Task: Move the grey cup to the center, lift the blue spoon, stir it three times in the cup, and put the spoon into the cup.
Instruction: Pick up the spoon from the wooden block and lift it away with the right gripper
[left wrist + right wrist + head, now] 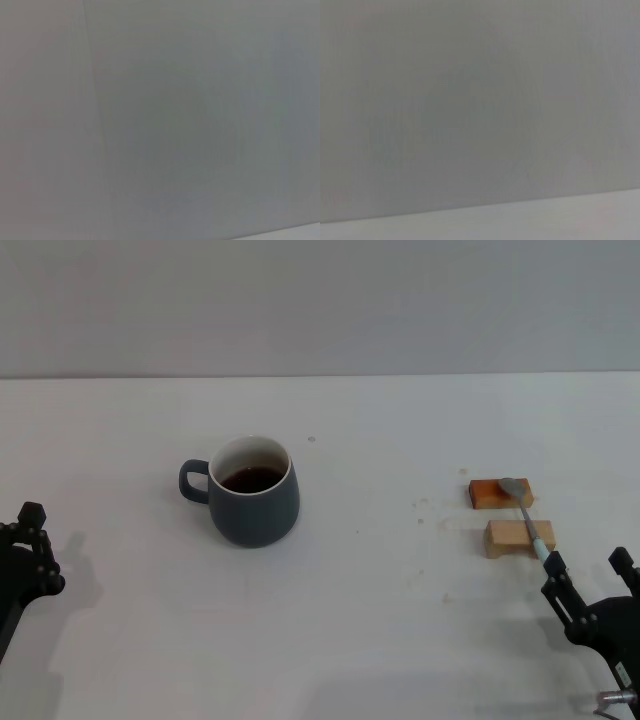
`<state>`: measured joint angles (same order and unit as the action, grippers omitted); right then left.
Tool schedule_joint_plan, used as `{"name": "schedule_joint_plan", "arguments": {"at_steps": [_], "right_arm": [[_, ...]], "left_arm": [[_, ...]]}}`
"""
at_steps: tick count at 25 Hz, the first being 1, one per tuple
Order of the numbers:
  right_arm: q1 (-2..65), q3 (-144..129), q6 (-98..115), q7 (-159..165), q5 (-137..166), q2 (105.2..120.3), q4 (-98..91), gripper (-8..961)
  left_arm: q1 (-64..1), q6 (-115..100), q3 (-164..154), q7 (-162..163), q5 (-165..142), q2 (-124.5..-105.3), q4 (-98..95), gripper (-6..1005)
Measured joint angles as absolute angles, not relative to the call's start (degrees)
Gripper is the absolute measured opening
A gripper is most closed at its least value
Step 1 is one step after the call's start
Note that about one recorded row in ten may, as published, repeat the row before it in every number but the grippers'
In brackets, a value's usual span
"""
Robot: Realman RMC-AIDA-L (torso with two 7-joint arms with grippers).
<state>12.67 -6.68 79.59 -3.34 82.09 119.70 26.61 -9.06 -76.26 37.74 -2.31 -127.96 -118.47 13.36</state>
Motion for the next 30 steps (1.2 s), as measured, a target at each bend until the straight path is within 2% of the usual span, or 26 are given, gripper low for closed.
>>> {"name": "schedule_joint_plan", "arguments": {"at_steps": [30], "right_arm": [[15.03, -6.23, 73.52, -3.25, 82.08, 119.70, 26.49, 790]], "left_arm": [[-9.02, -76.20, 37.62, -2.08, -128.06, -118.47, 13.28, -2]]}}
